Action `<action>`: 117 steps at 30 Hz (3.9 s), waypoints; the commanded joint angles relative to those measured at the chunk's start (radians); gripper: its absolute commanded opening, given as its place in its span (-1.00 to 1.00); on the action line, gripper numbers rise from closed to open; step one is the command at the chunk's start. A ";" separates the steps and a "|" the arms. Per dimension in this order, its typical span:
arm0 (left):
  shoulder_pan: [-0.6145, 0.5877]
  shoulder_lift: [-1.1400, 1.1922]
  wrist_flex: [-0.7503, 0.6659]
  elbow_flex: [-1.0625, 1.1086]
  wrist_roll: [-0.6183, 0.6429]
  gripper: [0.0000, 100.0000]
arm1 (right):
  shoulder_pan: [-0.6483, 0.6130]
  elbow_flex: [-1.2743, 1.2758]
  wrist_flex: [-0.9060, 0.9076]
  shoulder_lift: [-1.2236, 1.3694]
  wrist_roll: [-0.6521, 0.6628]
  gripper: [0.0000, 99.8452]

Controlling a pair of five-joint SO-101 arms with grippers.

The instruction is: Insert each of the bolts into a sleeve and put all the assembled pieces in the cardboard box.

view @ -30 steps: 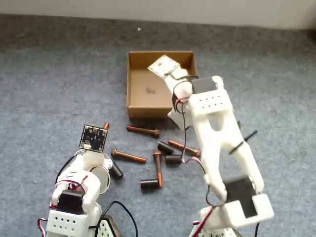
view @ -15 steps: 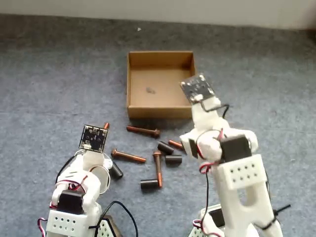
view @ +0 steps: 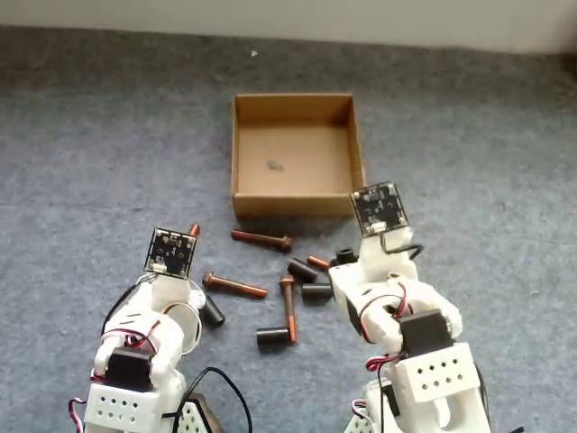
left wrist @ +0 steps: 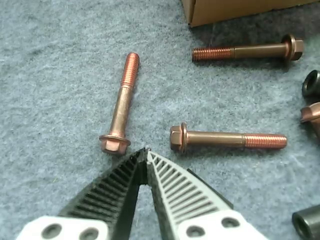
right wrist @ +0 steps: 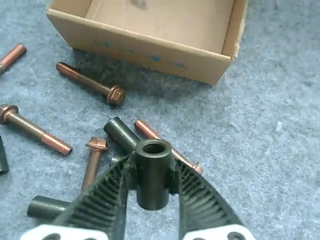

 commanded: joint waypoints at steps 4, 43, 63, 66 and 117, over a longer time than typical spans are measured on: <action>-0.001 -0.005 0.127 -0.001 -0.012 -0.98 | 0.025 0.125 -0.124 -0.119 -0.064 -0.99; 0.154 1.354 0.126 -1.165 -0.853 -0.72 | 0.176 0.193 -0.196 -0.168 -0.075 -0.99; 0.321 2.120 0.120 -1.658 -0.994 -0.72 | 0.300 0.186 -0.197 -0.170 -0.075 -0.99; 0.321 2.192 0.120 -1.707 -1.005 -0.72 | 0.302 0.186 -0.197 -0.170 -0.075 -0.99; 0.343 1.213 -0.032 -1.145 -0.423 -0.99 | 0.079 0.186 -0.189 -0.170 -0.074 -0.99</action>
